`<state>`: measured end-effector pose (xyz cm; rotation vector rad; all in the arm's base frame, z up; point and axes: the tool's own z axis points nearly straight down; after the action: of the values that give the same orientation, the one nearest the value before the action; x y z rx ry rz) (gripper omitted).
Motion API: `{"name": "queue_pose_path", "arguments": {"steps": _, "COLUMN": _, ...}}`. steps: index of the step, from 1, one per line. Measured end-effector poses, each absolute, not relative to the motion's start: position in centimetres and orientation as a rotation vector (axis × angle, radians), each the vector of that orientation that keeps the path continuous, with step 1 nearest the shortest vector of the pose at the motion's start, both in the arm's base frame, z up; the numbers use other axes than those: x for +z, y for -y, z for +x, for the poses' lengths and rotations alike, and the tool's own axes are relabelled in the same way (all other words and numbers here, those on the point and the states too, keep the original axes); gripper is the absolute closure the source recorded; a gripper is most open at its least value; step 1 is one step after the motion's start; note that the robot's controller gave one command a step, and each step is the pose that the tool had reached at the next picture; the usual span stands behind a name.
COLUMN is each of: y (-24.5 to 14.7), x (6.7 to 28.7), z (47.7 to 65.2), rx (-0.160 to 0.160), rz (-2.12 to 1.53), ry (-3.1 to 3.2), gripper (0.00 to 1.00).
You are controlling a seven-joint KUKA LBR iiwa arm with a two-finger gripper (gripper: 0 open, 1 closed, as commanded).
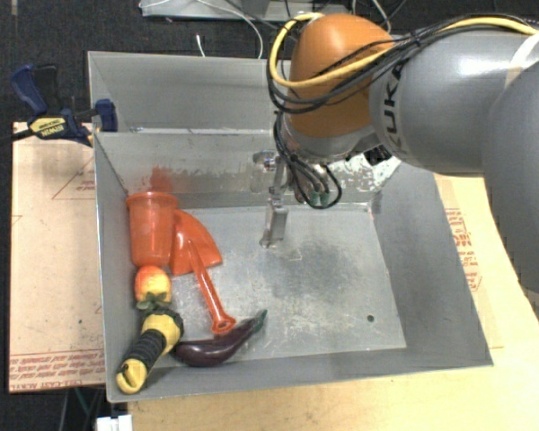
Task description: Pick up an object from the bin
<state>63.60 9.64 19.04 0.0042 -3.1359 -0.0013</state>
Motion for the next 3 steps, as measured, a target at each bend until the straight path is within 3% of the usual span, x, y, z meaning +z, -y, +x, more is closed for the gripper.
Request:
{"name": "queue_pose_path", "arguments": {"steps": 1, "y": -9.6, "x": 19.6, "z": 63.7, "rx": -0.002, "rz": 0.0, "ry": 3.143, "gripper": 0.0}}
{"name": "queue_pose_path", "arguments": {"steps": 2, "y": -18.5, "x": 12.1, "z": 59.3, "rx": -0.008, "rz": 0.746, "ry": 3.046, "gripper": 0.0}}
{"name": "queue_pose_path", "arguments": {"steps": 3, "y": -20.7, "x": 12.8, "z": 59.8, "rx": -0.003, "rz": 0.466, "ry": 3.116, "gripper": 0.0}}
